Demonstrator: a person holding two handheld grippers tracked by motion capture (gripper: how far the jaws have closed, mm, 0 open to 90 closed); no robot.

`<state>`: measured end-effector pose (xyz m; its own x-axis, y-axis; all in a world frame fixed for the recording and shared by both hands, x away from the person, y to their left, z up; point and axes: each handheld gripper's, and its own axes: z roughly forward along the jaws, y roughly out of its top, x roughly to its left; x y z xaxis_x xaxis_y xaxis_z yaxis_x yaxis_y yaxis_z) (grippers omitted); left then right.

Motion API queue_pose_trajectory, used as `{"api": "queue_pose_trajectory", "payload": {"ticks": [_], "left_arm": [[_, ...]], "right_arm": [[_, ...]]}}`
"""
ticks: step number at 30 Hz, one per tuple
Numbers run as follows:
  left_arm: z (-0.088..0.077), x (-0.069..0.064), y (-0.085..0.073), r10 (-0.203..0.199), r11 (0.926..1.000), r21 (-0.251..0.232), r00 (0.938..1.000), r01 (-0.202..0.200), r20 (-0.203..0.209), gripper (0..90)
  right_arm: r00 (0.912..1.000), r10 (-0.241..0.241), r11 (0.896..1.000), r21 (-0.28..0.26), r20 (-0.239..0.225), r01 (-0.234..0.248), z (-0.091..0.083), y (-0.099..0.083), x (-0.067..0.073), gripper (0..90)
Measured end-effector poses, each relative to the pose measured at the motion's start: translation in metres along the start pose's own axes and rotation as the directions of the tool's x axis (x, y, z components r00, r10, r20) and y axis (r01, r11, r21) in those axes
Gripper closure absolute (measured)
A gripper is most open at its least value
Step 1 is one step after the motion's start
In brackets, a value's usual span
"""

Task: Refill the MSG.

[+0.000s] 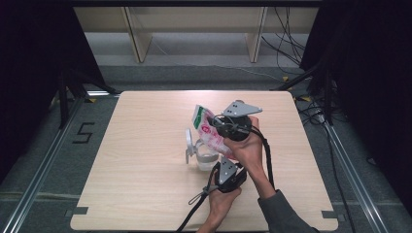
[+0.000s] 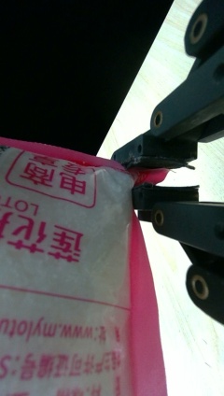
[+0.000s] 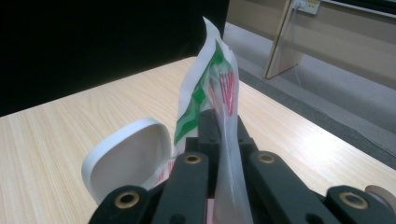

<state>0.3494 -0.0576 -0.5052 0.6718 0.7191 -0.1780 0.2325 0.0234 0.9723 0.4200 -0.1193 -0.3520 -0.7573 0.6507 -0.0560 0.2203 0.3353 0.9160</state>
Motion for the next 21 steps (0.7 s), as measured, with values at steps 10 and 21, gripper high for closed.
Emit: {"api": "queue_pose_trajectory", "payload": {"ticks": [10,21], "left_arm": [[-0.0005,-0.0003,-0.0001,-0.002,1.0000,-0.002,1.0000,0.002,0.002,80.0],[-0.0012,-0.0003,0.0003,-0.006,0.9999,-0.008,1.0000,0.006,0.004,80.1]], "right_arm": [[0.9996,-0.010,1.000,0.007,0.027,0.010,0.0019,0.0003,0.0015,88.4],[0.9996,-0.016,1.000,0.010,0.021,0.016,0.0026,0.0015,0.0036,88.1]]}}
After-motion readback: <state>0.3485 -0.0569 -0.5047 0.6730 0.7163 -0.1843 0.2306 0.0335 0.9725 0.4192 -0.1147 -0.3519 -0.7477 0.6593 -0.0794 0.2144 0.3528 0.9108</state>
